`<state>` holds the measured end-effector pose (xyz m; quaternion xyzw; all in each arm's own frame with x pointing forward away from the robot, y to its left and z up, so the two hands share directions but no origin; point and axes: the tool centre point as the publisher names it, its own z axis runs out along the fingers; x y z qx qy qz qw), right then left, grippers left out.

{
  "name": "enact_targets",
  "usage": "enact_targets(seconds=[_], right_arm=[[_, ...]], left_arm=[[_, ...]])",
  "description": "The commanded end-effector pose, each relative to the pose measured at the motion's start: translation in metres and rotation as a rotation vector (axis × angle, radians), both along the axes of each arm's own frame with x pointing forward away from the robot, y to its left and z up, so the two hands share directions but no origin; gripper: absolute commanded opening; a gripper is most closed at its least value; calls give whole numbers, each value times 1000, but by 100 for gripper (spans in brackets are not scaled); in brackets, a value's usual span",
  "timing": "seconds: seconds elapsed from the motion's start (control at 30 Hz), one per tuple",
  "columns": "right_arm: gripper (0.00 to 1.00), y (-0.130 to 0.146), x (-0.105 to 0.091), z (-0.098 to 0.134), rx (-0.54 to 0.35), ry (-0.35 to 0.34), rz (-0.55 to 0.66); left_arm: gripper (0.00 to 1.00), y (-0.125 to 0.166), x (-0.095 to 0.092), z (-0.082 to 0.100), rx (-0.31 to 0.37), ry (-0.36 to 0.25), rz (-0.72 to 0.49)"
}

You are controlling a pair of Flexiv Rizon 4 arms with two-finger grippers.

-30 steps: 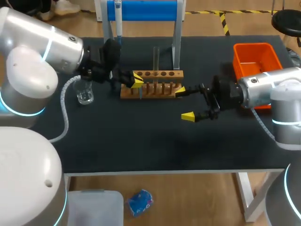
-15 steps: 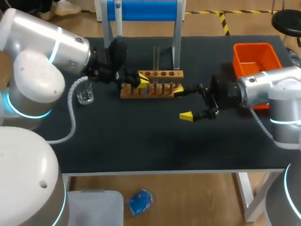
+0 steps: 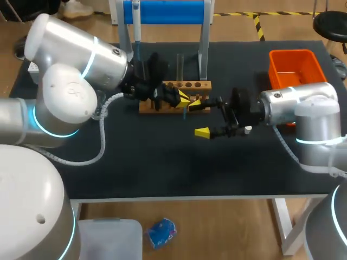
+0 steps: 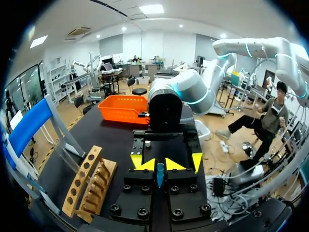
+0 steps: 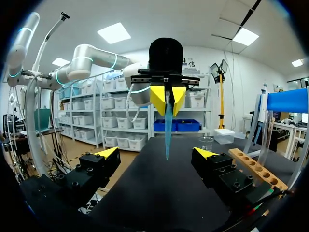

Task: Invert the test tube, pick up the pipette, mount the tip to pipette, aspirate from beaker and dispense into the tube, eject the tip, return the pipette, and cap with the stopper.

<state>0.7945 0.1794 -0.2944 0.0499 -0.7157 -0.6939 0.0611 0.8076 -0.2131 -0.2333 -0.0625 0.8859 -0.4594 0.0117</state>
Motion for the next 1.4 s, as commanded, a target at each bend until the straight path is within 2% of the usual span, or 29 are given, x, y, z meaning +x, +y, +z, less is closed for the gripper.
enact_targets(seconds=[0.03, 0.13, 0.17, 0.3, 0.37, 0.63, 0.7, 0.83, 0.87, 1.03, 1.17, 1.27, 1.33, 1.4], right_arm=[[100, 5, 6, -1, 9, -2, 12], [95, 9, 7, 1, 14, -6, 18], [86, 10, 7, 1, 16, -9, 21], [77, 13, 8, 3, 21, -12, 28], [67, 15, 9, 4, 22, -14, 31], [64, 16, 12, 6, 40, -16, 38], [49, 16, 12, 7, 40, -17, 38], [41, 16, 13, 9, 38, -20, 39], [41, 16, 13, 9, 36, -20, 37], [38, 15, 14, 9, 38, -16, 35], [20, 15, 14, 9, 44, -13, 34], [19, 16, 15, 8, 43, -8, 35], [7, 16, 15, 8, 42, -6, 36], [4, 16, 14, 8, 42, -4, 36]], left_arm=[[0, -10, 2, -6, 2, 2, -1], [0, -12, 1, -10, 3, 9, -6], [0, -13, 0, -11, -3, 10, -8], [0, -16, -1, -14, -5, 16, -10], [0, -16, -2, -15, -8, 17, -12], [0, -19, -4, -16, -14, 14, -16], [0, -20, -4, -17, -10, 15, -15], [0, -20, -4, -17, -5, 12, -11], [0, -20, -4, -18, 12, 6, -9], [0, -21, -4, -18, 10, 6, -11], [0, -21, -4, -19, 9, -1, -9], [0, -20, -5, -20, 5, -3, -7], [0, -20, -5, -20, 4, -6, -5], [0, -19, -5, -20, 3, -6, -4]])
